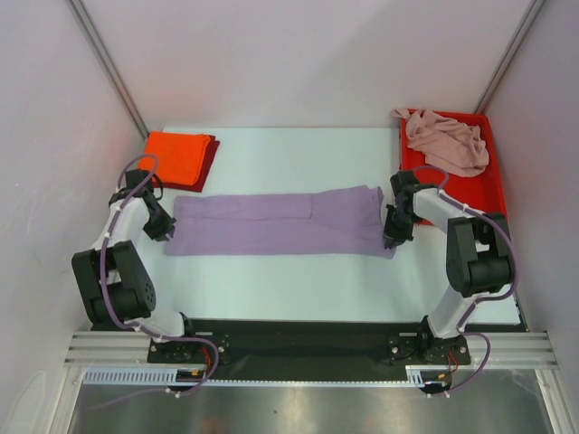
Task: Fold and stack the t-shirts
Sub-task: Fold the tshirt
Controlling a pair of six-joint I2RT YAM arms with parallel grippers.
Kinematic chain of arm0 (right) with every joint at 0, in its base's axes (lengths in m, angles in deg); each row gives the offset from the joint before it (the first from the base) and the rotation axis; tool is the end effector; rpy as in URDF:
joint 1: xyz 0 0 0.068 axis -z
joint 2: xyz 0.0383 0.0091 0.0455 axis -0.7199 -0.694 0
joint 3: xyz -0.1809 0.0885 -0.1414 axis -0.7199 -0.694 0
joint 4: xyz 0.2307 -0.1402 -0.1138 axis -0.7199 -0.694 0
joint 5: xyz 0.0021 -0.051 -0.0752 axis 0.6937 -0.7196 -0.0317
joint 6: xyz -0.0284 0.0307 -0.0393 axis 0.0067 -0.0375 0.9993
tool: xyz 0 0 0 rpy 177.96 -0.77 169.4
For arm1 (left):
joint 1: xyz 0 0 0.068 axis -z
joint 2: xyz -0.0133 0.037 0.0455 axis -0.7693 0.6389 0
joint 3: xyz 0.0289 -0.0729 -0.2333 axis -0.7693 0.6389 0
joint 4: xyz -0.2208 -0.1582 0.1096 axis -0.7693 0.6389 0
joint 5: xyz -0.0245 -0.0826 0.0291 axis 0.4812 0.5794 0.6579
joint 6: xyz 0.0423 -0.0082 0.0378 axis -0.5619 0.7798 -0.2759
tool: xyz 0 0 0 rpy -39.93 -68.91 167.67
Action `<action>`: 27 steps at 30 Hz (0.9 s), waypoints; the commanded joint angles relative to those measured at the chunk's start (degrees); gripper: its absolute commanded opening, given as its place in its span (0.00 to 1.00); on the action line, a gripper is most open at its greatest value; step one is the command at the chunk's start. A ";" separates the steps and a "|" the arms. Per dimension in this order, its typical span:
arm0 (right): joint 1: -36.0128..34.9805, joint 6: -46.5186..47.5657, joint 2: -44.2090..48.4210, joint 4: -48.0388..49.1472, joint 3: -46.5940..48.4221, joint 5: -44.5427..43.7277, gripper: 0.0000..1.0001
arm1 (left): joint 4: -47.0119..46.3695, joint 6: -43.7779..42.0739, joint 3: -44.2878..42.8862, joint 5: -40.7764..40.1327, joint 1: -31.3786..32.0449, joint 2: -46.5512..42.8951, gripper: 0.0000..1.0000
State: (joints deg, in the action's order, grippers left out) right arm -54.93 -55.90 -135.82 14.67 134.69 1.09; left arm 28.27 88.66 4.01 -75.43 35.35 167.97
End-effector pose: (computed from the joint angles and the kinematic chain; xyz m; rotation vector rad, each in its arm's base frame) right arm 0.3349 0.0540 0.1157 0.2912 2.9363 0.1341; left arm 0.3122 0.0883 0.1709 -1.0392 2.5616 0.1083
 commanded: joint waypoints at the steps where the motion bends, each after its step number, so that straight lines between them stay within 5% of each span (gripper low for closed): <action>1: 0.10 1.11 0.28 -2.51 3.77 -5.39 0.06 | 0.65 -1.40 -3.56 -0.55 -0.79 0.67 0.18; 3: -0.78 1.20 -0.51 -4.96 6.24 -5.64 0.25 | 0.65 -1.66 -4.78 0.06 -0.36 0.67 0.19; 4: -1.57 1.55 -0.25 -5.93 7.56 -6.60 0.43 | 0.65 -2.36 -5.40 -0.37 0.17 0.76 0.20; 8: -7.01 1.90 1.33 -11.91 17.12 -14.15 0.70 | 1.97 -5.09 -9.62 -5.29 5.35 1.54 0.28; 11: -11.15 -1.42 0.54 -14.73 20.92 -14.09 0.71 | 1.19 -7.90 -12.43 -7.23 9.83 3.30 0.33; 14: -14.22 -8.61 -1.82 -15.00 22.34 -14.52 0.70 | -0.39 -11.58 -16.47 -4.87 13.35 7.78 0.22; 18: -15.63 -16.97 -5.52 -12.56 20.85 -12.42 0.52 | -4.09 -15.73 -22.09 1.38 14.41 15.51 0.03; 21: -16.95 -20.93 -8.59 -11.39 20.05 -13.98 0.31 | -6.37 -15.47 -24.21 2.35 16.17 21.58 0.00; 27: -17.39 -21.04 -15.18 -6.66 19.78 -15.66 0.39 | -4.37 -14.76 -28.77 -3.87 16.52 29.58 0.00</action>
State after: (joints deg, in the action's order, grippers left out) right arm -71.90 -74.35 -148.69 4.74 154.20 -11.78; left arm 23.33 75.04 -20.01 -75.87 51.53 195.78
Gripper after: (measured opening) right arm 0.369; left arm 0.006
